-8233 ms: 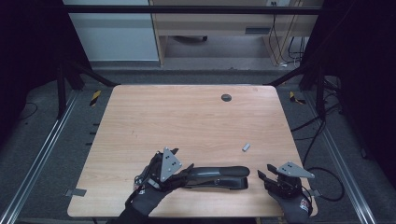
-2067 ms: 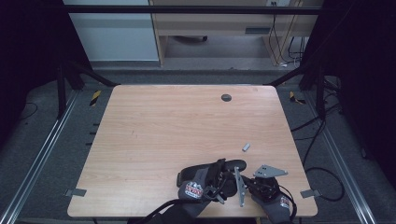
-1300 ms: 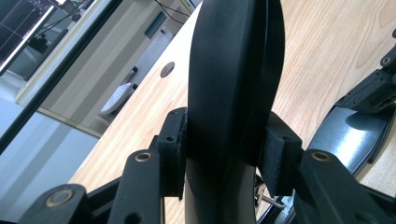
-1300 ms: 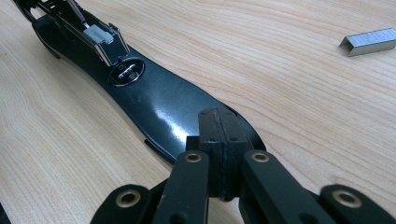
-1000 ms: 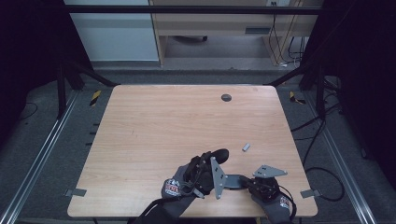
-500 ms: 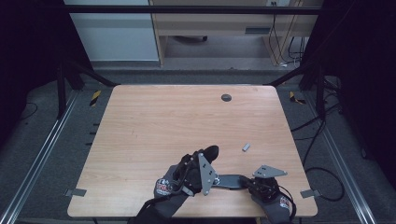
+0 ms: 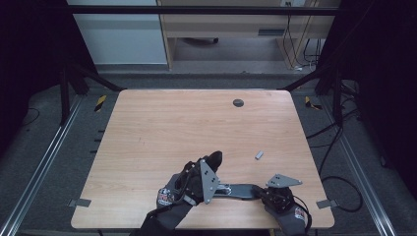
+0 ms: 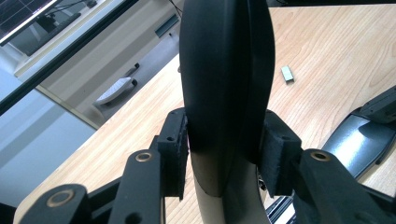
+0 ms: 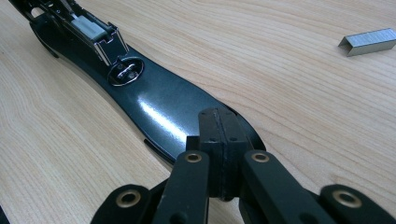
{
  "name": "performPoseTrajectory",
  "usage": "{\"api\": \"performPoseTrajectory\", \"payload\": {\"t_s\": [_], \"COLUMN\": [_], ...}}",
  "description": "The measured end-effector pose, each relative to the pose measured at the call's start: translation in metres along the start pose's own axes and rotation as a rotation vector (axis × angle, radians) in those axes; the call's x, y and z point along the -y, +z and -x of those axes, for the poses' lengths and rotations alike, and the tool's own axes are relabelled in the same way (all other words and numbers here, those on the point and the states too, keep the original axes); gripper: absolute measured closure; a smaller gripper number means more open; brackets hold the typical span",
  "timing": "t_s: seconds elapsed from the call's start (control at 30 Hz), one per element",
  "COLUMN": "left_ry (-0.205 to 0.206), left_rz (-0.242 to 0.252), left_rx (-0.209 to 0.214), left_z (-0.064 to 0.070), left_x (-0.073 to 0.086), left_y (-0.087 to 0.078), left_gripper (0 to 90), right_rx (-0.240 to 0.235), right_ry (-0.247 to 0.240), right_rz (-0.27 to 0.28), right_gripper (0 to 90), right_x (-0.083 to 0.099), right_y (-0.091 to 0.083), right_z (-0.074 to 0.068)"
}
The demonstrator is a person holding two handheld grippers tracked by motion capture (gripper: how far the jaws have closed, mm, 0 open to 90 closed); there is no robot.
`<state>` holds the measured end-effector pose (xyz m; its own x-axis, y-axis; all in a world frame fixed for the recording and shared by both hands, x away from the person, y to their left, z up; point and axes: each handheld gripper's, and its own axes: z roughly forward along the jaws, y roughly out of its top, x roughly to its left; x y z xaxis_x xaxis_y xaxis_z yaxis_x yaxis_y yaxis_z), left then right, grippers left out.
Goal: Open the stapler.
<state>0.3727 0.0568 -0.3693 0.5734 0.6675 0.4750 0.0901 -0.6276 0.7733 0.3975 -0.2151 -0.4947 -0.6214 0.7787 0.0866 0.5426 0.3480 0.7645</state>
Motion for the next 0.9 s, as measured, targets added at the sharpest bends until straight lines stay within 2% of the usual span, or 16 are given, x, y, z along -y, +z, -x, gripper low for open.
{"api": "performPoseTrajectory", "payload": {"t_s": [0.37,0.9], "left_ry": [-0.048,-0.085], "left_rz": [0.007,0.012], "left_rx": [0.001,0.003], "left_z": [-0.014,-0.024], "left_x": [0.008,0.015], "left_y": [-0.008,-0.015], "left_gripper": [56.7,56.0], "right_rx": [0.002,0.001], "right_ry": [-0.001,-0.001], "right_rz": [0.002,0.002], "right_gripper": [90.0,90.0], "right_x": [0.0,0.0], "right_y": [0.0,0.0], "right_z": [0.0,-0.001]}}
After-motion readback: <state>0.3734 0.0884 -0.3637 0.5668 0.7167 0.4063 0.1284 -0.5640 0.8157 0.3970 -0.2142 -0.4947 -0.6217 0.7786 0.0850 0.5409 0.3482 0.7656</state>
